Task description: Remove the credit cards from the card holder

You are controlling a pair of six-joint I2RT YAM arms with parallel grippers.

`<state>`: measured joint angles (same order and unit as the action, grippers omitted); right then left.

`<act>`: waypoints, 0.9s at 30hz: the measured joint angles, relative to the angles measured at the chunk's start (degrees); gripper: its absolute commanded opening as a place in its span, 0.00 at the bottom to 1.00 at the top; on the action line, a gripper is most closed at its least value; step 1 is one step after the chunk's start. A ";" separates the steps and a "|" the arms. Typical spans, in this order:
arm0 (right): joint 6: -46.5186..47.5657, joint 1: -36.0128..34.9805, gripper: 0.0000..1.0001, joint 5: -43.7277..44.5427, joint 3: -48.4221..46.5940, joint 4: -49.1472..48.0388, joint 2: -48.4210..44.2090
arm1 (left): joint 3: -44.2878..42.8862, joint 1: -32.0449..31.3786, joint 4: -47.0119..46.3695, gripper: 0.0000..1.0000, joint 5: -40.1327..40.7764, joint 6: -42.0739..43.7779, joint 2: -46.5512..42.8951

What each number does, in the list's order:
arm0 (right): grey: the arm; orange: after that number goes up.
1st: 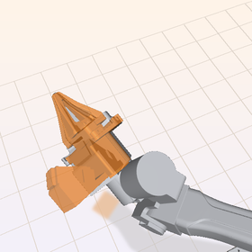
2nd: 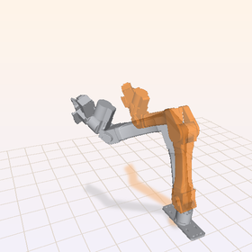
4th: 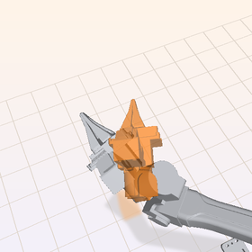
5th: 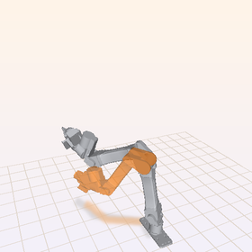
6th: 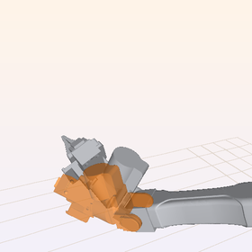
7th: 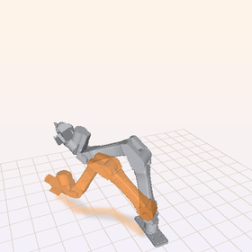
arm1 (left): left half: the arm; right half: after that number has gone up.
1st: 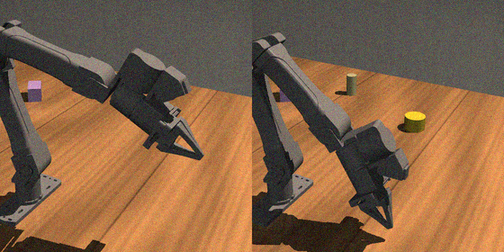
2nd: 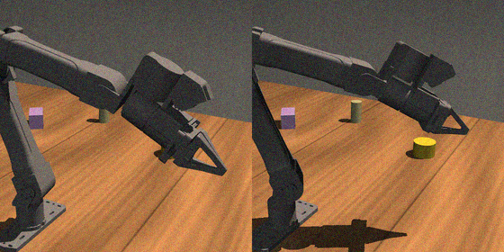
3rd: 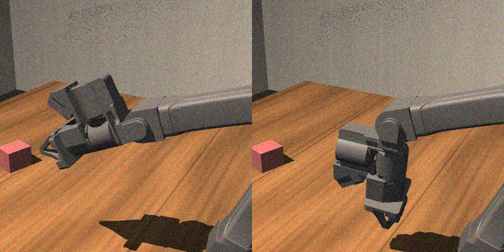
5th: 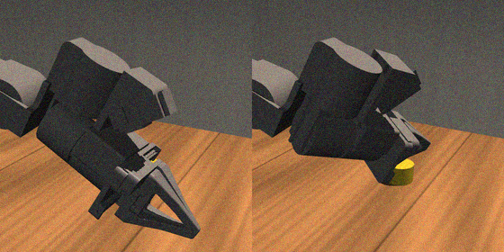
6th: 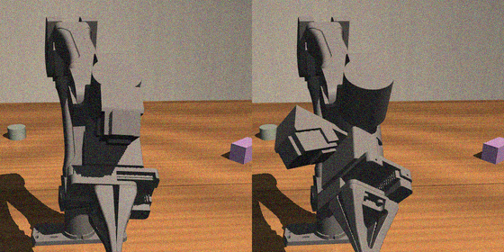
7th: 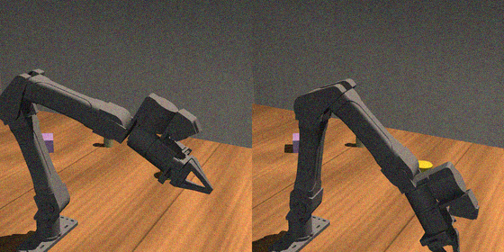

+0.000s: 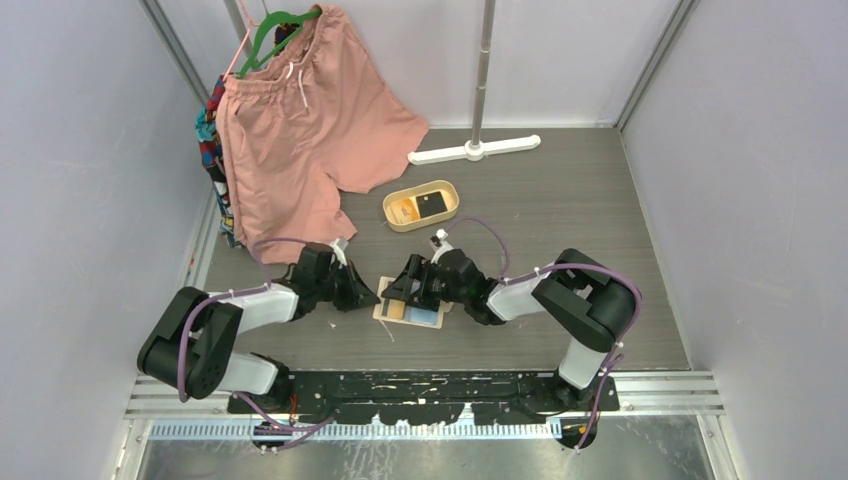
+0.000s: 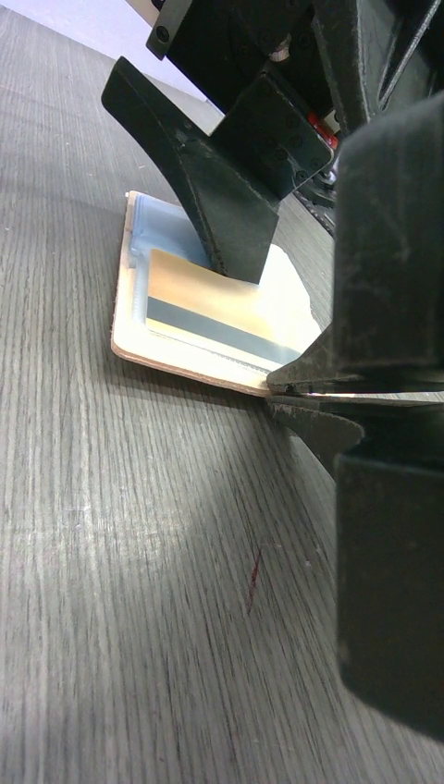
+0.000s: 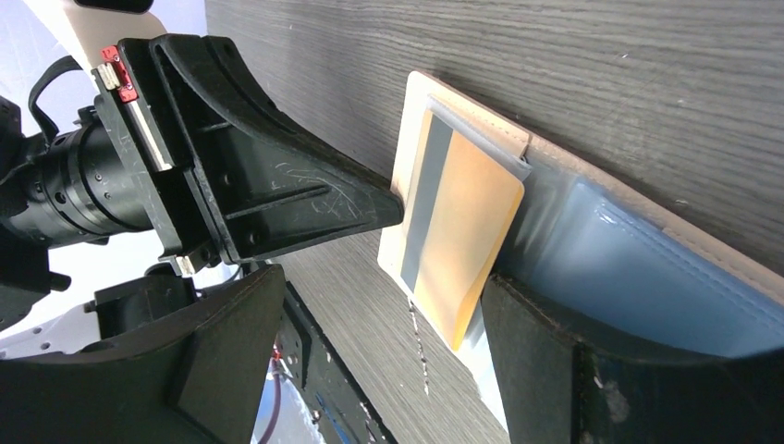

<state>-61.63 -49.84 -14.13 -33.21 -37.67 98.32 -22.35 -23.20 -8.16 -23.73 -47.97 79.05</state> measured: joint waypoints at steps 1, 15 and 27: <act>0.02 0.00 0.83 -0.26 0.17 -0.50 0.09 | -0.02 0.00 0.00 0.00 0.09 -0.02 0.00; -1.03 0.42 0.81 -2.86 -0.81 -4.46 3.08 | 0.00 -0.04 -0.02 0.00 0.79 0.00 0.04; -1.95 0.26 0.81 -5.33 -3.89 -6.32 6.47 | -0.02 -0.04 -0.15 0.00 0.76 -0.04 0.59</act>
<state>-63.57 -49.58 -19.46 -37.10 -43.99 104.79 -22.37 -23.24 -8.32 -22.96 -48.01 79.64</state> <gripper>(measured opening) 0.809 0.009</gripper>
